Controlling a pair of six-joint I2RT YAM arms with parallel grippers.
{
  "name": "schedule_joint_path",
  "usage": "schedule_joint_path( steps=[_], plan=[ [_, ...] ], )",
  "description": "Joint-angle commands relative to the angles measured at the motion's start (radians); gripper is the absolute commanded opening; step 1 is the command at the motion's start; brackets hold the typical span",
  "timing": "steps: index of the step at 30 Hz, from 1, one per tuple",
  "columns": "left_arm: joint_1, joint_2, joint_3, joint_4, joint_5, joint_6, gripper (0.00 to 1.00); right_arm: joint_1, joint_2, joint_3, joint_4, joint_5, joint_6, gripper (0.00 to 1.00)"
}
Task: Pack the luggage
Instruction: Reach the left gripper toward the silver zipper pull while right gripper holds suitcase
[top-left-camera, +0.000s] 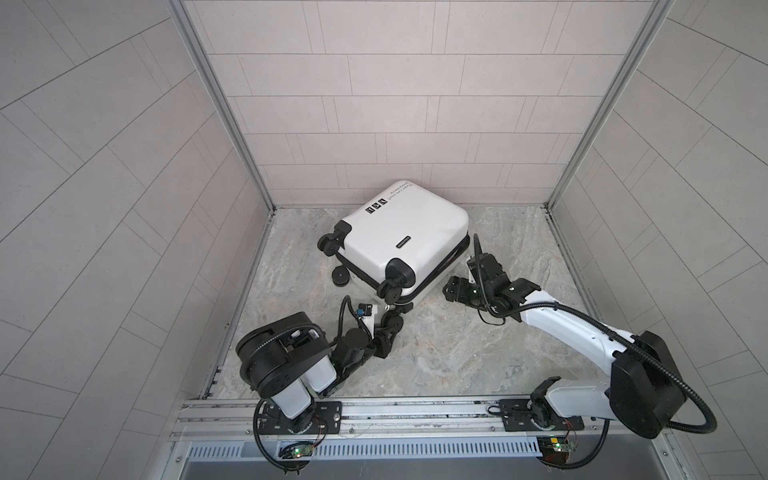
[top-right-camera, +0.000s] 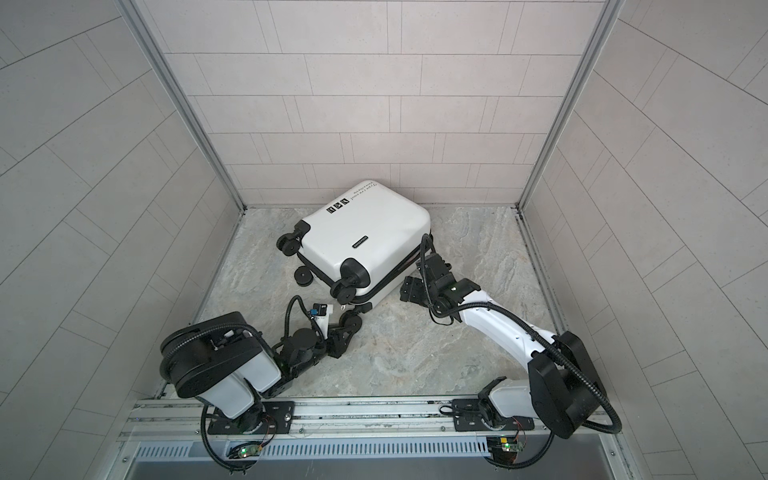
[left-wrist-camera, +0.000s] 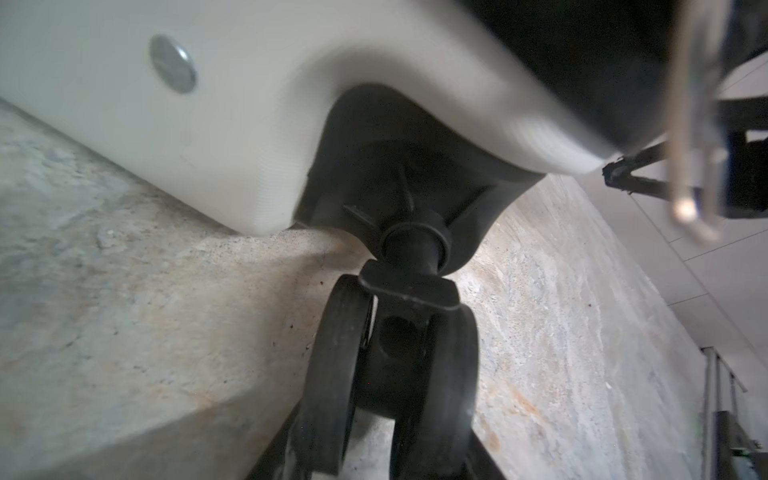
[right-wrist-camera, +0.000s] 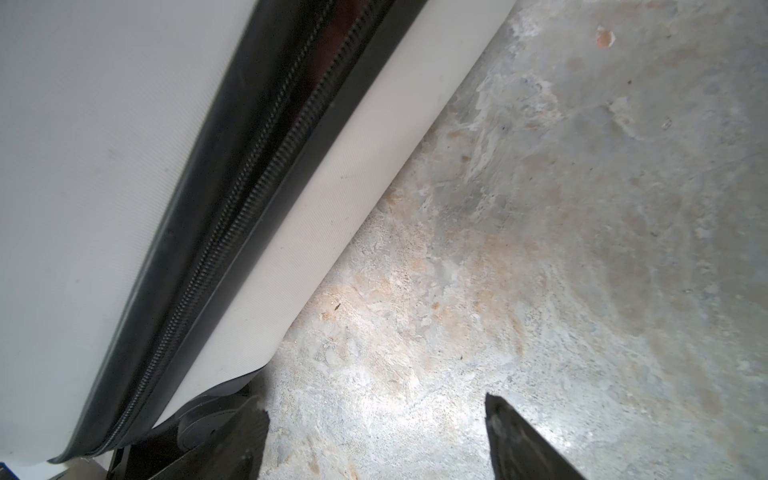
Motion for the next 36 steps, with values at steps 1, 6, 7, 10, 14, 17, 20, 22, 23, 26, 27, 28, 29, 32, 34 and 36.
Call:
schedule_joint_path(
  steps=[1,6,7,10,14,17,20,22,23,26,27,28,29,32,34,36],
  plan=[
    [0.027,0.036,-0.013,0.044,0.029,-0.143,0.48,-0.002,-0.012,0.021,-0.024,0.031,-0.013,0.84],
    [0.039,0.149,0.006,0.052,0.100,-0.216,0.58,-0.002,-0.016,0.020,-0.026,0.028,-0.016,0.84],
    [0.040,0.150,0.005,0.052,0.101,-0.221,0.62,-0.002,-0.020,0.020,-0.030,0.030,-0.016,0.84],
    [0.041,0.102,-0.023,0.051,0.059,-0.218,0.71,-0.002,-0.031,0.018,-0.040,0.036,-0.022,0.84],
    [0.047,-0.007,-0.071,0.023,-0.033,-0.195,0.74,-0.004,-0.046,0.013,-0.049,0.045,-0.028,0.84],
    [0.050,-0.096,-0.069,-0.092,-0.032,-0.169,0.72,-0.006,-0.054,0.009,-0.049,0.047,-0.028,0.84],
    [0.048,-0.206,-0.069,-0.222,-0.046,-0.133,0.69,-0.009,-0.057,0.009,-0.048,0.047,-0.029,0.84],
    [0.047,-0.313,-0.064,-0.360,-0.063,-0.107,0.67,-0.010,-0.058,0.013,-0.052,0.048,-0.034,0.84],
    [0.046,-0.380,-0.057,-0.448,-0.073,-0.091,0.66,-0.010,-0.059,0.015,-0.055,0.049,-0.037,0.84],
    [0.043,-0.667,0.020,-0.850,-0.091,-0.004,0.64,-0.011,-0.060,0.028,-0.065,0.052,-0.047,0.84],
    [0.032,-0.768,0.044,-0.990,-0.129,0.025,0.64,-0.011,-0.059,0.030,-0.070,0.053,-0.051,0.84],
    [0.028,-0.847,0.050,-1.063,-0.140,0.053,0.64,-0.012,-0.059,0.033,-0.071,0.053,-0.051,0.84],
    [0.027,-0.955,0.047,-1.126,-0.149,0.075,0.63,-0.012,-0.058,0.034,-0.070,0.055,-0.053,0.85],
    [0.028,-1.186,0.021,-1.270,-0.154,0.113,0.61,-0.014,-0.047,0.043,-0.065,0.053,-0.055,0.85],
    [0.028,-1.306,0.000,-1.317,-0.134,0.124,0.60,-0.014,-0.040,0.052,-0.062,0.052,-0.058,0.85],
    [0.028,-1.404,-0.031,-1.321,-0.127,0.130,0.59,-0.014,-0.033,0.067,-0.062,0.049,-0.064,0.85]
  ],
)
